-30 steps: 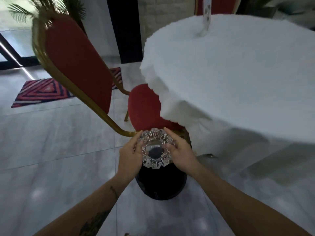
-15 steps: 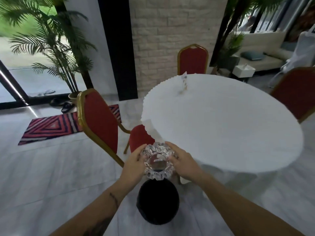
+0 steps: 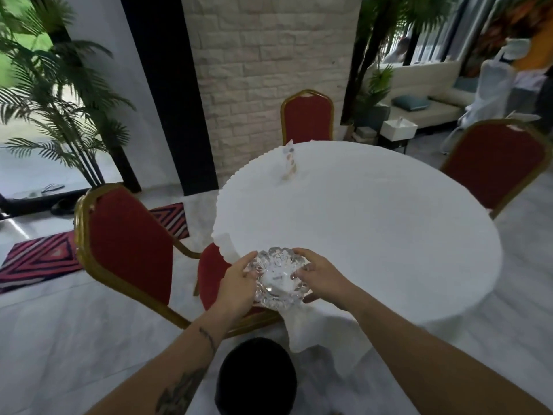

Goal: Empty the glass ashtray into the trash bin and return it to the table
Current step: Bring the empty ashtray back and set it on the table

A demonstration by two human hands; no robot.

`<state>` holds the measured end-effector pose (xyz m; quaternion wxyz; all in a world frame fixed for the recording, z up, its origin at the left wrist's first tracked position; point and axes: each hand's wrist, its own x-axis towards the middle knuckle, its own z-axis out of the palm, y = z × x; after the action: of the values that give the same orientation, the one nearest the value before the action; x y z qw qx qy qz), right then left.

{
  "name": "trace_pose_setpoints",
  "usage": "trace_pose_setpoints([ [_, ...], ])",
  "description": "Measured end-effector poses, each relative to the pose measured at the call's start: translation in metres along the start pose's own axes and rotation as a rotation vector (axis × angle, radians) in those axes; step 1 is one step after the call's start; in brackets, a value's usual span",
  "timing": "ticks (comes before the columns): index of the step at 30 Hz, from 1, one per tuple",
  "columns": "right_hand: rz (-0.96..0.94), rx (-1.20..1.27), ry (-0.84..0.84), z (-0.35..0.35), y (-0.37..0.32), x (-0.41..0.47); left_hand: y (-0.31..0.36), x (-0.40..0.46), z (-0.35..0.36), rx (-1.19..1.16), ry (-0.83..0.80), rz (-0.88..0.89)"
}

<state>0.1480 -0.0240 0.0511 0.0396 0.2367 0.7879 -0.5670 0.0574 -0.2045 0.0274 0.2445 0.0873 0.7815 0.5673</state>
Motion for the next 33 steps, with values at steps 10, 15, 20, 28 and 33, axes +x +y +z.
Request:
trace_pose_setpoints([
  [10, 0.110, -0.057, 0.099, -0.118, 0.051, 0.092, 0.049, 0.082, 0.136, -0.071, -0.030, -0.191],
  [15, 0.146, -0.088, 0.107, -0.153, 0.078, 0.122, 0.046, 0.119, 0.183, 0.016, -0.022, -0.214],
  [20, 0.206, -0.150, 0.078, -0.167, 0.086, 0.133, 0.045, 0.132, 0.212, 0.109, 0.079, -0.223],
  [28, 0.227, -0.254, 0.008, -0.175, 0.085, 0.140, 0.044, 0.140, 0.226, 0.171, 0.065, -0.197],
  [33, 0.222, -0.263, -0.024, -0.175, 0.086, 0.142, 0.040, 0.143, 0.225, 0.209, 0.060, -0.184],
])
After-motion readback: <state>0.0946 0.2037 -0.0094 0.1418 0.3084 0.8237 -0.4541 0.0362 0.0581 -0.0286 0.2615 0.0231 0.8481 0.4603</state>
